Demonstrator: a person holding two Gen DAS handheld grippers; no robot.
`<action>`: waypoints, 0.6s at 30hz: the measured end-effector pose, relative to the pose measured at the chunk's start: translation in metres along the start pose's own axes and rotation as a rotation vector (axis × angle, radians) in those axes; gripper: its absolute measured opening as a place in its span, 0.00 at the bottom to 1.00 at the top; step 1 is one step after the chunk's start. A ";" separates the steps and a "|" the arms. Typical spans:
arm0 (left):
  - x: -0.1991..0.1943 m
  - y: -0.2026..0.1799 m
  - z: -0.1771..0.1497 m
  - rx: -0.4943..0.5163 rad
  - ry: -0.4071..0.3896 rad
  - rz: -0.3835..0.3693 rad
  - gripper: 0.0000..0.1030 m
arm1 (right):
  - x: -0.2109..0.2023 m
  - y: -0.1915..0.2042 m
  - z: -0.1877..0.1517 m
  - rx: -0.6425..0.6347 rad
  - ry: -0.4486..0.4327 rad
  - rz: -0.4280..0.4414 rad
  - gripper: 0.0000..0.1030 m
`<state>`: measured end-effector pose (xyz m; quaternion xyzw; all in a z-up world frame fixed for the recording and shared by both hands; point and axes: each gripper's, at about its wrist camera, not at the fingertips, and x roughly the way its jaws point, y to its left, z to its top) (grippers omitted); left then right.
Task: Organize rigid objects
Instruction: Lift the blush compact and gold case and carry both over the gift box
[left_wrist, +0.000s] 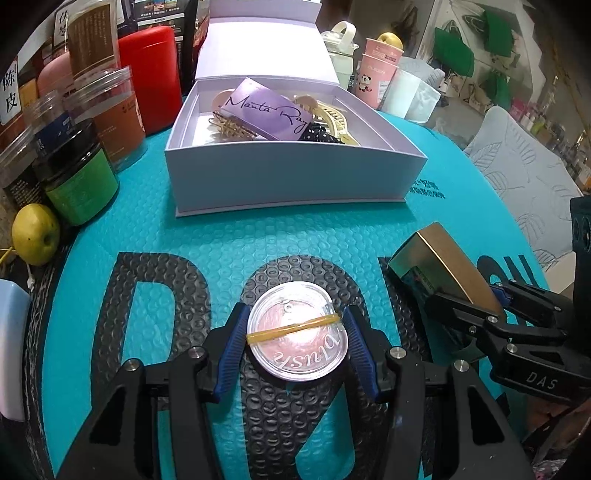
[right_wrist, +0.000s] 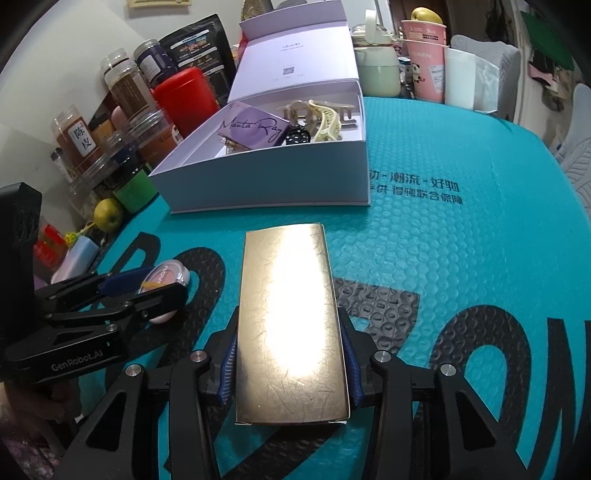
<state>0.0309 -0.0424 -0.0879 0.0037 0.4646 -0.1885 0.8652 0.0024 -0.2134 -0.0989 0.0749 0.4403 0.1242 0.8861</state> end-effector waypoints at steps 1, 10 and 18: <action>0.000 0.000 0.000 0.000 0.002 0.000 0.51 | 0.000 0.001 -0.001 0.000 0.004 0.004 0.44; -0.011 -0.002 0.001 0.008 -0.010 0.003 0.51 | -0.012 0.008 -0.006 -0.017 -0.017 0.019 0.44; -0.029 -0.012 0.009 0.016 -0.055 0.004 0.51 | -0.028 0.012 -0.004 -0.042 -0.030 0.033 0.44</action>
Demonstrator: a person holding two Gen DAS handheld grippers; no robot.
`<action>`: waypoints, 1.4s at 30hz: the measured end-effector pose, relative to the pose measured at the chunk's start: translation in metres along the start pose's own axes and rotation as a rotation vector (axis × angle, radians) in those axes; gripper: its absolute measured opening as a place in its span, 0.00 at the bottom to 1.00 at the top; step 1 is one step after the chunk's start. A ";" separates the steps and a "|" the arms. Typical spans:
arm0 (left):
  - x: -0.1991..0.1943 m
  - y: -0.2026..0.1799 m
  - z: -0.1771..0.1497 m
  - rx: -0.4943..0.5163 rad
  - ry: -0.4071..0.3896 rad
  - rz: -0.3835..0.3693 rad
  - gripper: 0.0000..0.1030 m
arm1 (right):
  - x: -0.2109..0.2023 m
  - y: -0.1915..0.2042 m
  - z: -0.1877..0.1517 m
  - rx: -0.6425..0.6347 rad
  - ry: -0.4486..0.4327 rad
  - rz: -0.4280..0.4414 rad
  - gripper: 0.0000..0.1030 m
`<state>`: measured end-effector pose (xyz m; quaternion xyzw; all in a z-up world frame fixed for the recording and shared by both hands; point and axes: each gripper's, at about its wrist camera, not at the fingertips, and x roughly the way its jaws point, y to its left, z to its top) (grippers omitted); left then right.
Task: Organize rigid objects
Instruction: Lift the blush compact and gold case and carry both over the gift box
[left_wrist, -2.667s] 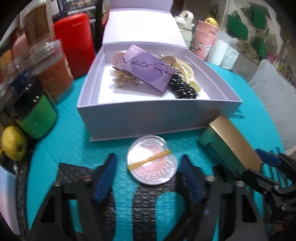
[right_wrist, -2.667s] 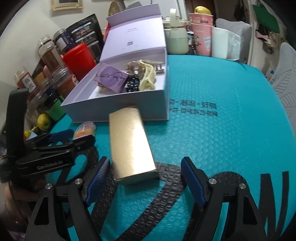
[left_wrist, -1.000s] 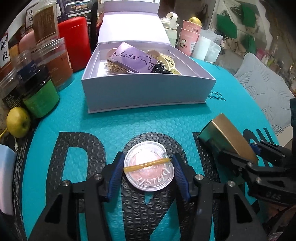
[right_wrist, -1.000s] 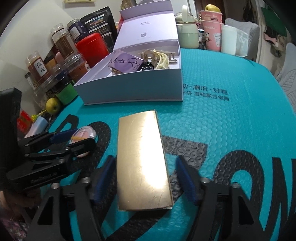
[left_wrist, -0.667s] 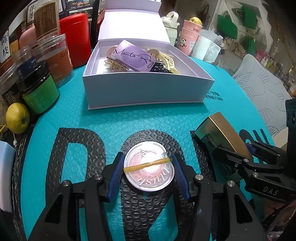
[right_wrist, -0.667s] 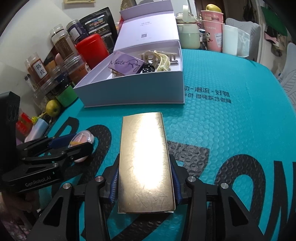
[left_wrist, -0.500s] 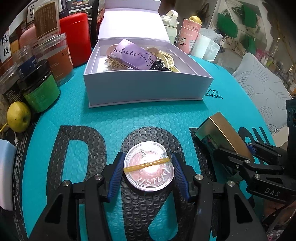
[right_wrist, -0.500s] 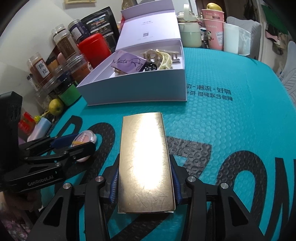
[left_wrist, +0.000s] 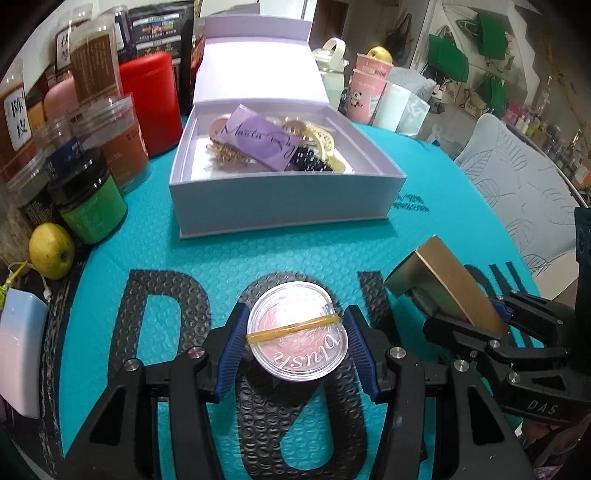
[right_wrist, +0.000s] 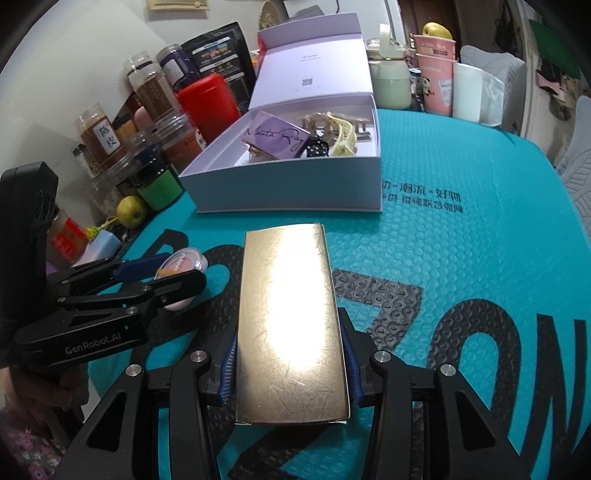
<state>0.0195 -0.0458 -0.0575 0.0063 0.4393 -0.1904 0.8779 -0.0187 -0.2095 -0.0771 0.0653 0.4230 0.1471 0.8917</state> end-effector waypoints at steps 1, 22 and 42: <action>-0.002 -0.001 0.001 0.001 -0.005 0.000 0.51 | -0.002 0.000 0.001 -0.002 -0.001 0.001 0.44; -0.031 -0.027 0.038 0.060 -0.096 -0.004 0.51 | -0.043 0.004 0.027 -0.050 -0.054 0.049 0.44; -0.033 -0.026 0.094 0.103 -0.176 0.016 0.51 | -0.051 0.004 0.081 -0.132 -0.110 0.046 0.44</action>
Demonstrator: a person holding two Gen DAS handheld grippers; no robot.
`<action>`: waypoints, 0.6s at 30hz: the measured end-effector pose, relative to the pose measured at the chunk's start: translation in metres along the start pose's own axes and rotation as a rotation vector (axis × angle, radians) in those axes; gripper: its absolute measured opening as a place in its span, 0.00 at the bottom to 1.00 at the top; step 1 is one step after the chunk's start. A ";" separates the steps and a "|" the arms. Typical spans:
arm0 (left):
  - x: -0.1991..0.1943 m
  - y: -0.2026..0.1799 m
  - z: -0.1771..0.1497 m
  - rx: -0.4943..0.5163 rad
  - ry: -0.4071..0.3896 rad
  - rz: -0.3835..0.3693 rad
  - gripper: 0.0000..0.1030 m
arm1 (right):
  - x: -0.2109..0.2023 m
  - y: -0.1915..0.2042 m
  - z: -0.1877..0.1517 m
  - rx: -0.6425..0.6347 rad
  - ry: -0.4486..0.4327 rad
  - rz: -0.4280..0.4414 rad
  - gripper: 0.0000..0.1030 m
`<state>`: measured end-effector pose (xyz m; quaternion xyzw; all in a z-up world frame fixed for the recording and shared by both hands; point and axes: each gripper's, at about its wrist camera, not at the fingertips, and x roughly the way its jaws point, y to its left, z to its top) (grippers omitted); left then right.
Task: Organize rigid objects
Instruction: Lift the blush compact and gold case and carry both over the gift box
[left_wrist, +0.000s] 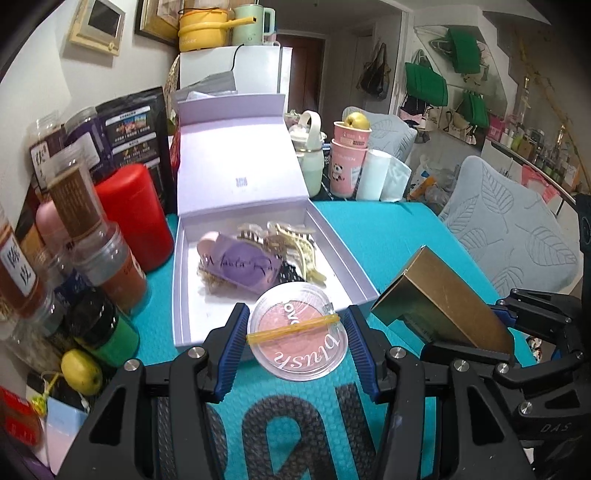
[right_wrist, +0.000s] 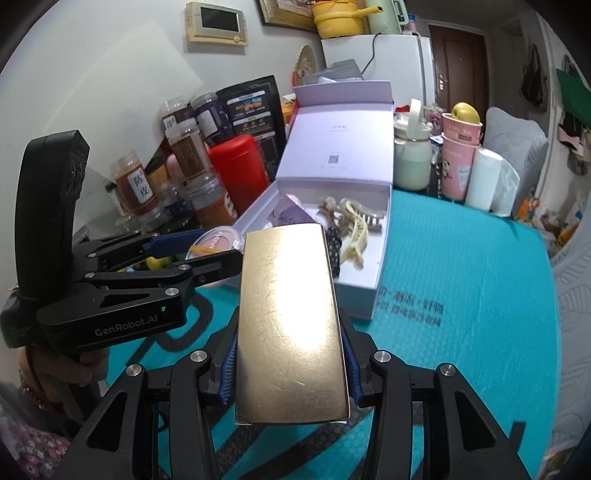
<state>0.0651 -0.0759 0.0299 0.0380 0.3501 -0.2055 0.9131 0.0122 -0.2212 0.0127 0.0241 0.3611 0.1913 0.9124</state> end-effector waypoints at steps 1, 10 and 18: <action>0.001 0.000 0.003 0.005 -0.005 0.004 0.51 | 0.000 -0.002 0.003 -0.002 -0.005 0.001 0.44; 0.017 0.003 0.025 0.028 -0.025 0.006 0.51 | 0.010 -0.014 0.028 -0.013 -0.014 -0.006 0.44; 0.032 0.013 0.048 0.044 -0.041 0.020 0.51 | 0.019 -0.025 0.052 -0.035 -0.043 -0.020 0.44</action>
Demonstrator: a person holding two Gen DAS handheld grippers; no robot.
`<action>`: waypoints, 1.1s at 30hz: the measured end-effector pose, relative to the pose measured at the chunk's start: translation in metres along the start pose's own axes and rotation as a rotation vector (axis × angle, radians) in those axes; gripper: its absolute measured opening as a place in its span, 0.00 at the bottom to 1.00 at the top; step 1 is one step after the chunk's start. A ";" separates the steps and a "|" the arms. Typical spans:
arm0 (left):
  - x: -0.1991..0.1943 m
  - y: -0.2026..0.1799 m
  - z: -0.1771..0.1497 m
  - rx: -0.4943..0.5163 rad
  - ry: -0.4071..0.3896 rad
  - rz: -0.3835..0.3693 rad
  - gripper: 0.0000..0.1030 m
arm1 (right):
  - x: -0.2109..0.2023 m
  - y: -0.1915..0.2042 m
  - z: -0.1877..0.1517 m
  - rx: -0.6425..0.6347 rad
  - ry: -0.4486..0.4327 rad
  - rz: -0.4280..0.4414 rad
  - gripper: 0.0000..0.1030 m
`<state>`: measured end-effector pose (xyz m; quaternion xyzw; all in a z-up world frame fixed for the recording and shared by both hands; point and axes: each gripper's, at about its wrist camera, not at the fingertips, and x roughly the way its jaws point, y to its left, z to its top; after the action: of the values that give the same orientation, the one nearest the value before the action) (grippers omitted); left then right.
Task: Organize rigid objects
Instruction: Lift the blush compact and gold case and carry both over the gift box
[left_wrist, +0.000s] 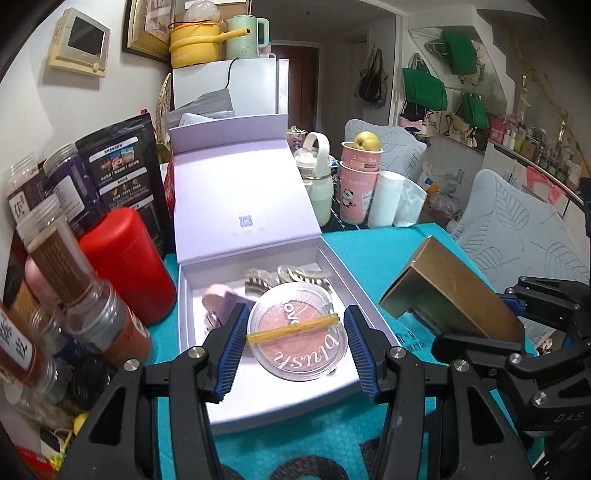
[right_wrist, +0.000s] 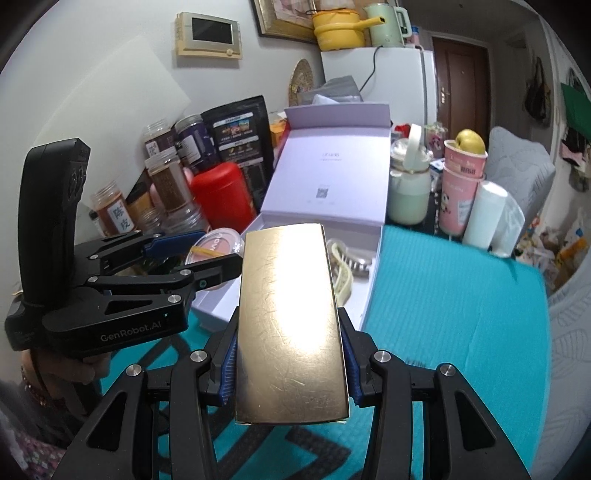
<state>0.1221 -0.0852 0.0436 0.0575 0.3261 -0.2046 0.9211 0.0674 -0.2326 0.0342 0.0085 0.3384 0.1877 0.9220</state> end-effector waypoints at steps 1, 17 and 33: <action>0.002 0.002 0.003 0.000 -0.001 0.003 0.51 | 0.002 -0.001 0.003 -0.004 -0.005 0.000 0.44; 0.042 0.027 0.043 0.050 -0.013 0.051 0.51 | 0.043 -0.022 0.044 -0.038 -0.017 0.007 0.44; 0.101 0.047 0.038 -0.015 0.080 0.068 0.51 | 0.094 -0.047 0.058 -0.032 0.021 -0.002 0.44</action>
<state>0.2347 -0.0862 0.0086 0.0697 0.3620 -0.1681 0.9142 0.1851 -0.2365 0.0137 -0.0088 0.3449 0.1924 0.9187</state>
